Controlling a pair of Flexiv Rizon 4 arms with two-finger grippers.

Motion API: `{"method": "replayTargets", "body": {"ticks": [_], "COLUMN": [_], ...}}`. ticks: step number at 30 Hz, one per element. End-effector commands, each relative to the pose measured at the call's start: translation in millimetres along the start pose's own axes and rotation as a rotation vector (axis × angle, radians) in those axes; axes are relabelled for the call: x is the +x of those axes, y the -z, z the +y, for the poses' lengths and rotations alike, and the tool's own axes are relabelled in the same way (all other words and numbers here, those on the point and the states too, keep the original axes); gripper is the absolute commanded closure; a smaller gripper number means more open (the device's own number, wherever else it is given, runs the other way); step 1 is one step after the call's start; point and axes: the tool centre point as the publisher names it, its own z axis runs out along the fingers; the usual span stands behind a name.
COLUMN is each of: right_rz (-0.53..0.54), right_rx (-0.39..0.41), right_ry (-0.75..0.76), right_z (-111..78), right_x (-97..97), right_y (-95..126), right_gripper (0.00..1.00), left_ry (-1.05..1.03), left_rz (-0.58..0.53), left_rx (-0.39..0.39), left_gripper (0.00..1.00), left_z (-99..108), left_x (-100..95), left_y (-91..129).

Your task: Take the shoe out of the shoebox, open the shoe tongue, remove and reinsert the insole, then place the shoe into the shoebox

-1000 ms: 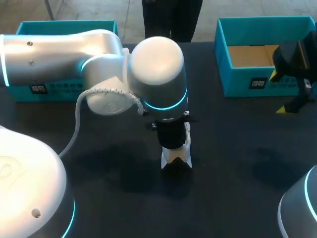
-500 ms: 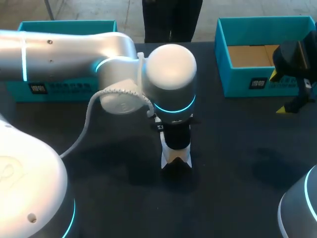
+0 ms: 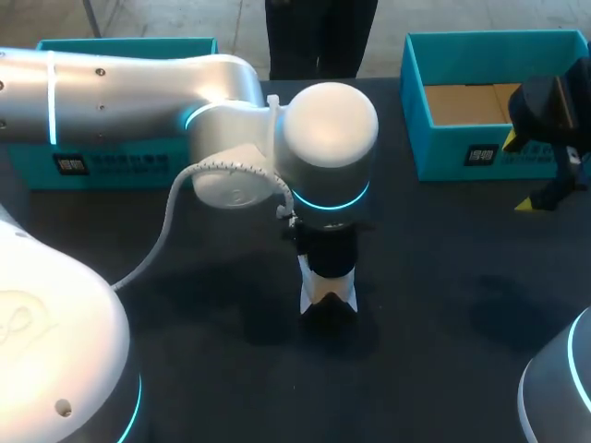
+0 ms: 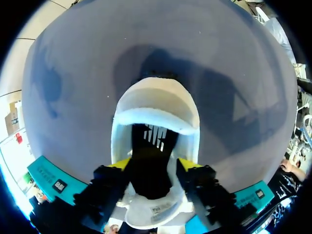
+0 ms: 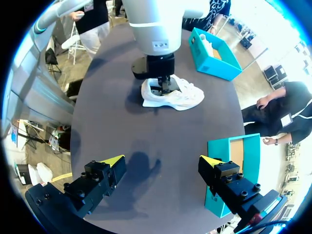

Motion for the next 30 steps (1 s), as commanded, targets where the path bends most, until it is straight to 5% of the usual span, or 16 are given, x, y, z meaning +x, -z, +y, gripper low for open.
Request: {"method": "replayTargets", "body": {"ticks": [1,30], "right_rz": [0.004,0.004], "right_rx": [0.003,0.003], "right_ry": [0.0,0.0], "right_z": [0.8,0.8], "right_x": [-2.3,-2.3], "right_y": [-2,-2], "right_gripper": [0.0,0.0], "left_ry": [0.003,0.018], "left_rz": [0.006,-0.004], "left_rx": [0.001,-0.01], "left_gripper": [0.0,0.0], "left_z": [2,27], "left_x": [1.1,10.0], "left_y": [-2,31]}}
